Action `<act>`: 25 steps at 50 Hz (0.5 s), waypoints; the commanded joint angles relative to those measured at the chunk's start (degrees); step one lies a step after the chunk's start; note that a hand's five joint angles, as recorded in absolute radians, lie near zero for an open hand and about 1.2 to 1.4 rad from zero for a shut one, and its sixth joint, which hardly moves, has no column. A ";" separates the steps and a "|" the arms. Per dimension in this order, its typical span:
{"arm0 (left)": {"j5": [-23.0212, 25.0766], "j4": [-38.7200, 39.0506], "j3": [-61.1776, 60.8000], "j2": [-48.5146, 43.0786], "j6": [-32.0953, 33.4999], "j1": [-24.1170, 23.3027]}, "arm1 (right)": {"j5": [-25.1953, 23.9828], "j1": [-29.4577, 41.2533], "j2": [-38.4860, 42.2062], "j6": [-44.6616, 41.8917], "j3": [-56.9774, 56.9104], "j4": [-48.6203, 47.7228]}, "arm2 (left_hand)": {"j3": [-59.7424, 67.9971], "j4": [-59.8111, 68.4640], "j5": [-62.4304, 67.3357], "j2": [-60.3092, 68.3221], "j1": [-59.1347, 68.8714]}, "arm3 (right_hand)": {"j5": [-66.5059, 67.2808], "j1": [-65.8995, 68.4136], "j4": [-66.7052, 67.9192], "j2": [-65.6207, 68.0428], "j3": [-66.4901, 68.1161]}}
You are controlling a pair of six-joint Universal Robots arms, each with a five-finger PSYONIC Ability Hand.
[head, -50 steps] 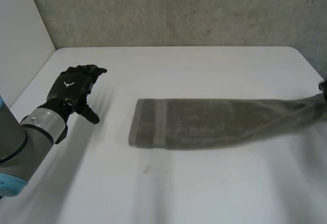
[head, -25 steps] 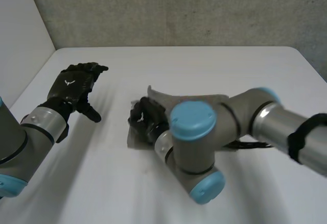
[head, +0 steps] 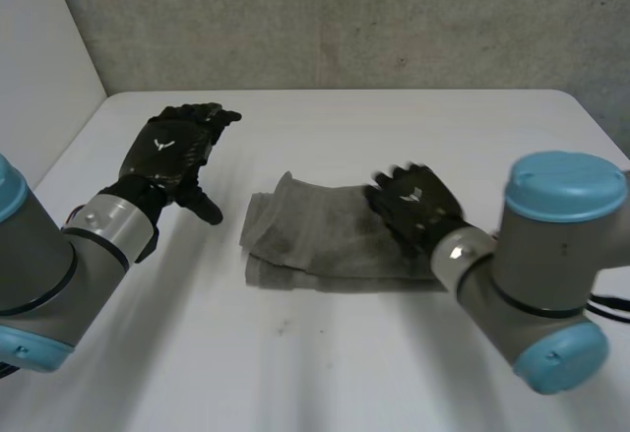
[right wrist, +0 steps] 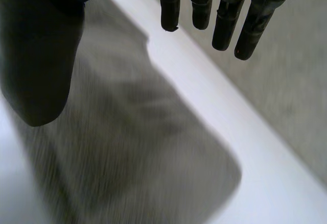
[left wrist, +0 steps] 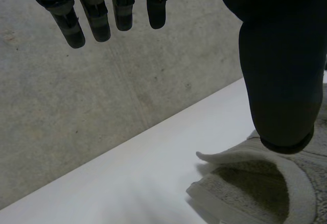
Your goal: Fold the towel.
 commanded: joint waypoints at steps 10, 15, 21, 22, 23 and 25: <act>-0.09 -0.30 -0.52 0.56 -0.02 -0.50 | 5.78 -7.55 7.06 -10.80 0.21 2.18 | 0.51 0.58 -1.46 0.51 0.16 | 66.47 66.51 65.15 66.19 66.16; -0.09 -0.38 0.18 0.92 -0.02 -0.76 | 9.39 -2.48 4.94 -17.46 -7.77 0.95 | 0.51 0.58 -1.46 0.51 0.16 | 66.47 66.51 65.15 66.19 66.16; -0.35 -0.47 1.41 2.06 -0.10 -1.47 | 4.55 9.15 9.43 -23.28 -15.17 0.07 | 0.51 0.58 -1.46 0.51 0.16 | 66.47 66.51 65.15 66.19 66.16; -0.35 -0.47 1.67 2.32 -0.10 -1.47 | 1.42 12.03 11.34 -26.41 -16.83 -0.02 | 0.51 0.58 -1.46 0.51 0.16 | 66.47 66.51 65.15 66.19 66.16; -0.44 -0.47 1.85 2.41 -0.36 -1.55 | -2.18 14.32 13.19 -29.93 -17.80 0.07 | 0.51 0.58 -1.46 0.51 0.16 | 66.47 66.51 65.15 66.19 66.16; -0.44 -0.47 2.29 2.50 -0.98 -1.64 | -5.78 16.17 14.95 -33.53 -18.16 0.07 | 0.51 0.58 -1.46 0.51 0.16 | 66.47 66.51 65.15 66.19 66.16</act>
